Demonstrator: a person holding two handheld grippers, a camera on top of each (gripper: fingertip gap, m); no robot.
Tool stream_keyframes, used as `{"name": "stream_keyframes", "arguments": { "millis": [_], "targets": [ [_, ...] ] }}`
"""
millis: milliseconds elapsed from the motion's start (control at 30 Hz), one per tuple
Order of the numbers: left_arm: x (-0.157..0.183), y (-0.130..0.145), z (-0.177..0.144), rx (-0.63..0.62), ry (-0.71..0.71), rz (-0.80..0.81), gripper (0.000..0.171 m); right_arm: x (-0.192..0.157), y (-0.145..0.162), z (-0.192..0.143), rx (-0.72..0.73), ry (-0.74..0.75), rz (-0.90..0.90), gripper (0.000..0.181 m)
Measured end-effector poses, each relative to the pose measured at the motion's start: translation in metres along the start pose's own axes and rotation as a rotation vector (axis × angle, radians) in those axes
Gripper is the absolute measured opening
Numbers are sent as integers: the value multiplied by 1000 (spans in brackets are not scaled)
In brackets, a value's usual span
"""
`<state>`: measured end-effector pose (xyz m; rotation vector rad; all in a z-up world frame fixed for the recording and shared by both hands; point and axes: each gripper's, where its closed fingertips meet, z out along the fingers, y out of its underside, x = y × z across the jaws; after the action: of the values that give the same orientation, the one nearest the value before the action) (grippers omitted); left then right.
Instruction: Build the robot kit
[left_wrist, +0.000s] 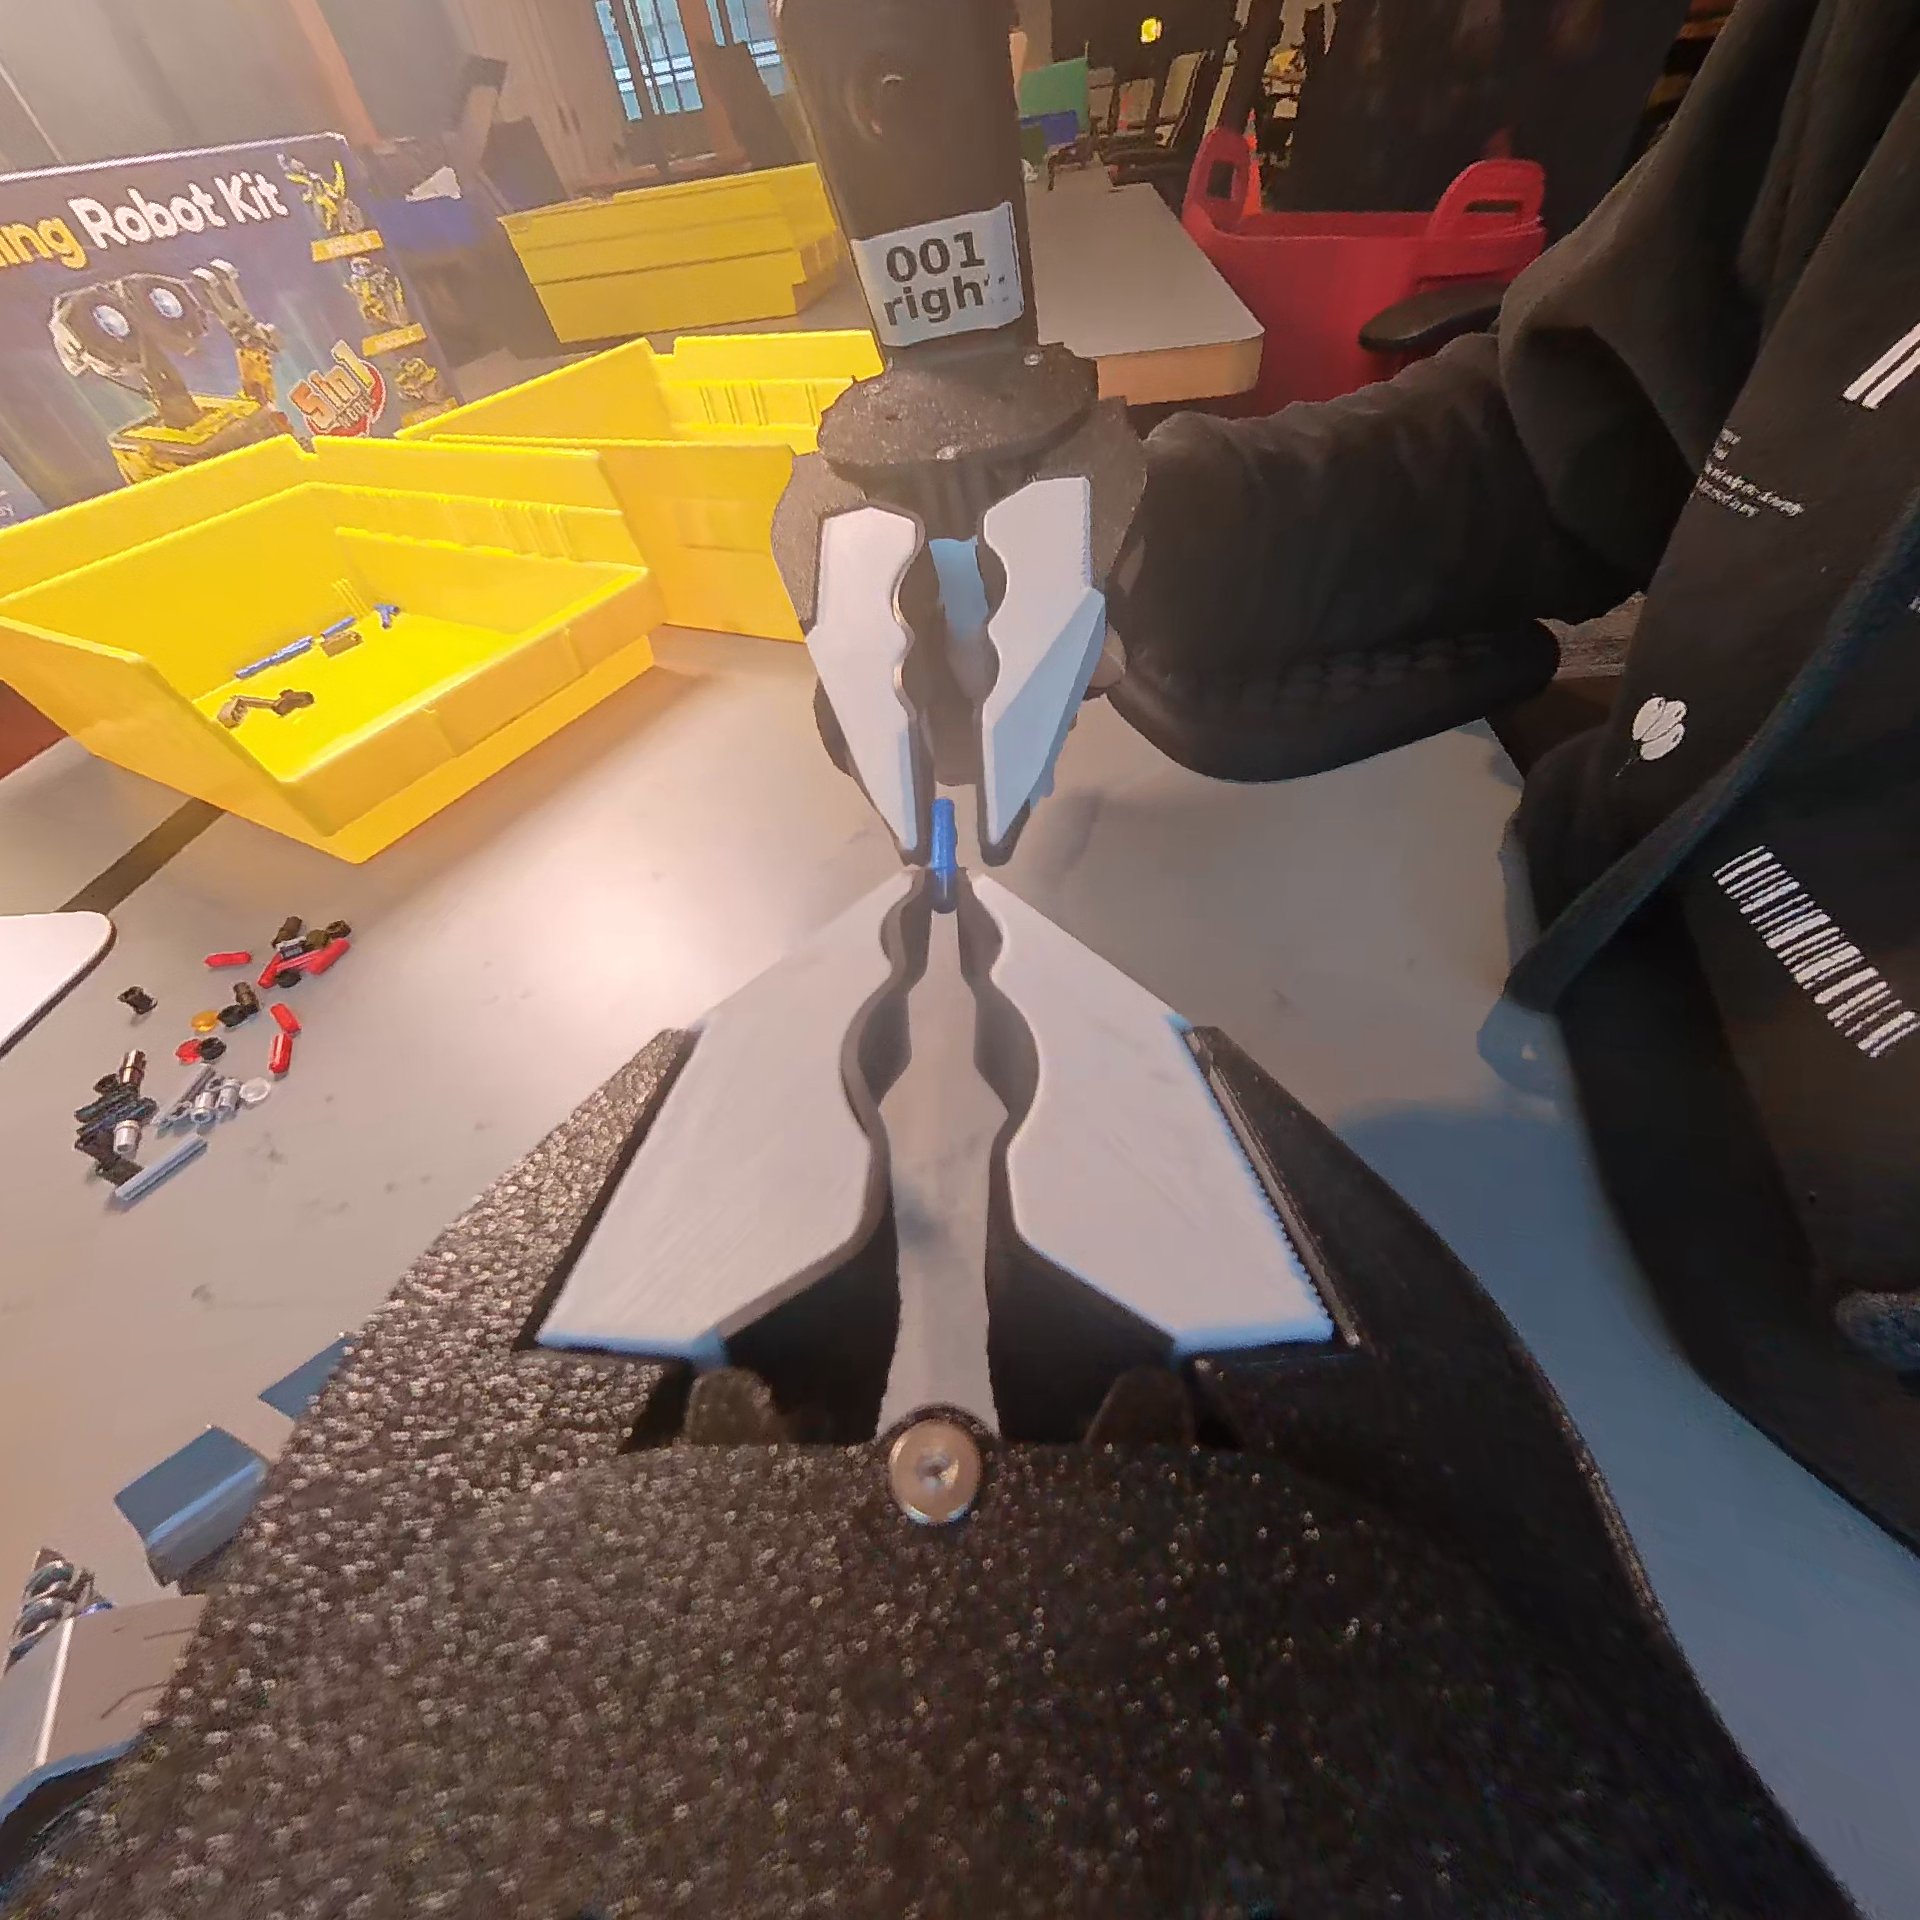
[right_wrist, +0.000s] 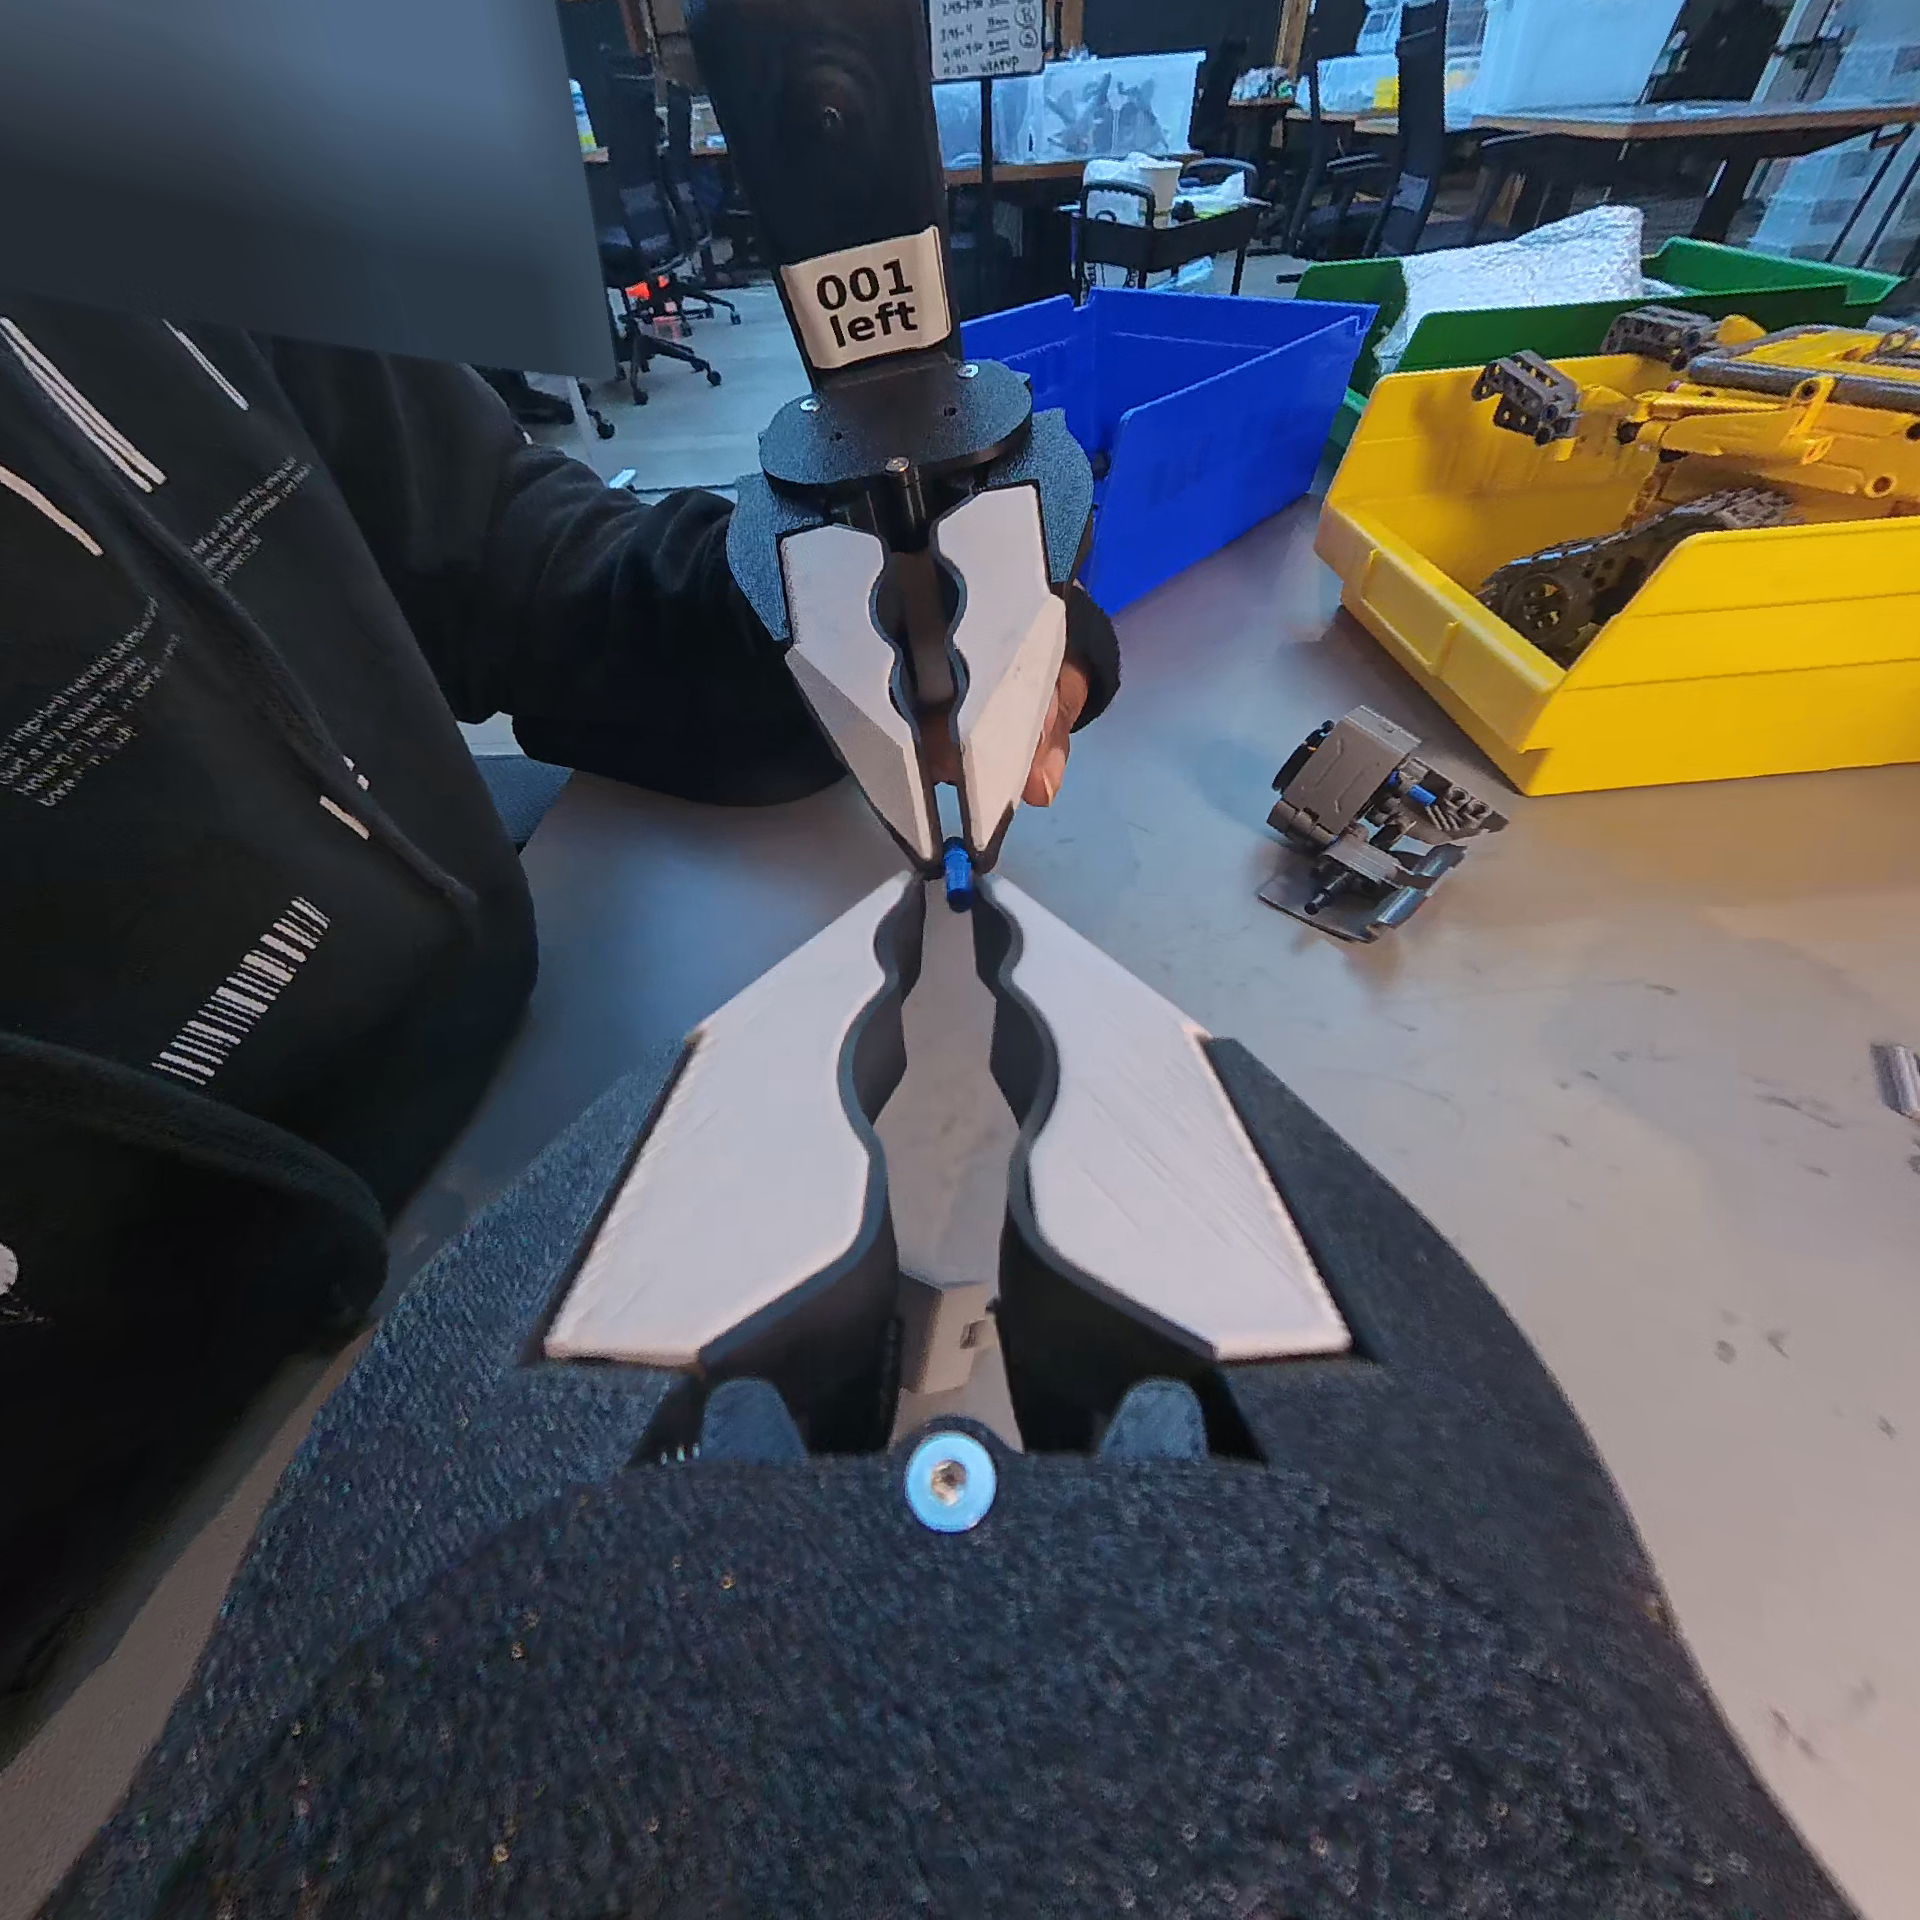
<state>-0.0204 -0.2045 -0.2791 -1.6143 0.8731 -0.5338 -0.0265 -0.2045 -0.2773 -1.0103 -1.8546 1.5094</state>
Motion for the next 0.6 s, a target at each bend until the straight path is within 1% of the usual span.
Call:
{"name": "stream_keyframes", "arguments": {
  "millis": [33,133,200,267,333,400,467,533,600],
  "targets": [
    [1,0,0,0,3,0,3,1,1,0,-2,9,-4,4],
    [1,0,1,1,8,-2,3,0,1,0,-3,0,-8,4],
    [-3,6,0,-30,-9,-1,4,4,6,-2,-40,16,-7,4],
    [-18,21,-2,-100,-76,-18,13,16,14,-9,-83,64,-2,4],
    [-29,46,-4,-234,-111,-55,14,32,28,-19,-158,132,2,4],
    [-31,64,-2,-313,-121,-86,15,39,41,-24,-200,152,22,4],
    [-32,74,4,-361,-139,-100,18,42,47,-22,-211,156,42,4],
    [-35,79,7,-398,-186,-47,20,43,51,-17,-222,154,46,4],
    [-36,75,11,-398,-217,22,21,44,54,-12,-227,141,67,4]
  ]
}}
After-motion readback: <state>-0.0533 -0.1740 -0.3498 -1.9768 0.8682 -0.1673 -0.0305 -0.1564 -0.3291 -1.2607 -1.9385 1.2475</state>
